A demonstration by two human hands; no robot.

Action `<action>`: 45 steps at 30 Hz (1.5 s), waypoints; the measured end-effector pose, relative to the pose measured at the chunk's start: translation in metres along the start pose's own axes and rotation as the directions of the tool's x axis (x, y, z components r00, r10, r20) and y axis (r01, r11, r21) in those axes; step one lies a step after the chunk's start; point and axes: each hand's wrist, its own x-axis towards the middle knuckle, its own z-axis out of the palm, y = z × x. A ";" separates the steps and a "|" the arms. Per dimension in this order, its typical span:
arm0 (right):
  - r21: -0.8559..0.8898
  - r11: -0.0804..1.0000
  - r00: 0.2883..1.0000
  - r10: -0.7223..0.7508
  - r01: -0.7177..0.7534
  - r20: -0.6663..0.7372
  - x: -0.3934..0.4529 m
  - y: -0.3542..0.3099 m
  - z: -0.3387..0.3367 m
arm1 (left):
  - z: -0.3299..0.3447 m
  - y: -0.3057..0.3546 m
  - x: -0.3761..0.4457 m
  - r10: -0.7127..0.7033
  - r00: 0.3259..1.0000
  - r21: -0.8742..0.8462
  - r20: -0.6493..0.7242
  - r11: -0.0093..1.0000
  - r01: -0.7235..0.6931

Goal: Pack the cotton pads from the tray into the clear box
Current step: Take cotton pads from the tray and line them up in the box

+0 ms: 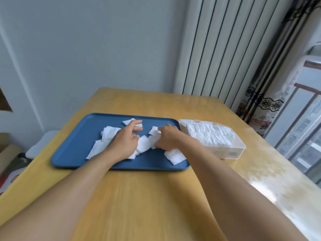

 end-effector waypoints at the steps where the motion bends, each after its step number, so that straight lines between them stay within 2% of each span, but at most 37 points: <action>1: -0.024 1.000 1.000 0.011 -0.011 -0.002 0.001 0.000 -0.001 | 0.002 0.001 0.000 0.000 1.000 -0.001 0.007 1.000 0.000; 6: -0.008 1.000 0.991 -0.015 0.014 -0.129 -0.004 -0.001 -0.005 | -0.002 0.000 0.000 -0.011 1.000 -0.023 0.007 1.000 0.011; 8: 0.117 0.993 0.978 0.000 0.025 -0.209 -0.004 0.007 -0.007 | -0.002 -0.001 -0.001 0.001 1.000 -0.041 -0.010 0.999 -0.001; 9: 0.278 0.959 0.969 0.015 0.057 -0.248 -0.005 0.011 -0.008 | -0.002 -0.001 -0.001 0.014 1.000 -0.065 -0.027 0.998 -0.016; 10: 0.483 0.870 0.963 0.032 0.104 -0.266 -0.007 0.014 -0.009 | -0.001 0.000 -0.001 0.031 0.998 -0.099 -0.048 0.994 -0.036; 12: 0.810 0.565 0.978 0.028 0.157 -0.209 -0.013 0.016 -0.010 | -0.001 0.004 -0.001 0.076 0.995 -0.192 -0.062 0.978 -0.086; 14: 0.944 0.313 0.993 -0.069 0.109 -0.092 -0.022 0.016 -0.007 | -0.001 0.013 -0.002 0.086 0.995 -0.325 -0.047 0.941 -0.097; 17: 0.990 0.140 0.974 -0.227 0.031 0.001 -0.031 0.014 0.004 | -0.001 0.021 -0.005 0.031 0.999 -0.471 -0.038 0.881 -0.046; 19: 0.999 0.039 0.964 -0.266 -0.004 0.014 -0.034 0.013 0.012 | -0.004 0.023 -0.007 0.007 0.999 -0.471 -0.041 0.882 -0.025; 21: 1.000 -0.009 0.964 -0.264 -0.007 0.004 -0.036 0.010 0.018 | -0.006 0.023 -0.009 0.007 0.999 -0.442 -0.043 0.897 -0.025; 27: 0.998 0.025 0.976 -0.211 0.056 -0.049 -0.039 0.007 0.029 | 0.000 0.020 -0.013 0.020 0.992 -0.284 -0.126 0.957 -0.055; 29: 0.993 0.062 0.986 -0.141 0.099 -0.089 -0.038 0.007 0.030 | 0.001 0.017 -0.012 0.037 0.988 -0.238 -0.148 0.969 -0.072; 33: 0.931 0.321 0.985 -0.031 0.172 -0.171 -0.035 0.005 0.036 | 0.001 0.015 -0.012 0.058 0.990 -0.228 -0.130 0.970 -0.087; 37: 0.874 0.446 0.952 0.128 0.193 -0.276 -0.029 0.009 0.038 | 0.003 0.012 -0.011 0.033 0.989 -0.160 -0.142 0.986 -0.056; 40: 0.798 0.546 0.880 0.209 0.257 -0.427 -0.028 0.014 0.037 | 0.003 0.013 -0.012 0.053 0.982 -0.001 -0.180 0.999 -0.054; 42: 0.776 0.551 0.839 0.227 0.307 -0.494 -0.026 0.015 0.035 | 0.002 0.019 -0.013 0.116 0.964 0.116 -0.239 0.989 -0.090; 43: 0.790 0.513 0.829 0.236 0.336 -0.506 -0.026 0.015 0.034 | 0.002 0.023 -0.014 0.142 0.953 0.129 -0.268 0.985 -0.111; 45: 0.853 0.357 0.839 0.255 0.381 -0.481 -0.026 0.013 0.032 | 0.001 0.029 -0.015 0.135 0.951 0.057 -0.278 0.991 -0.124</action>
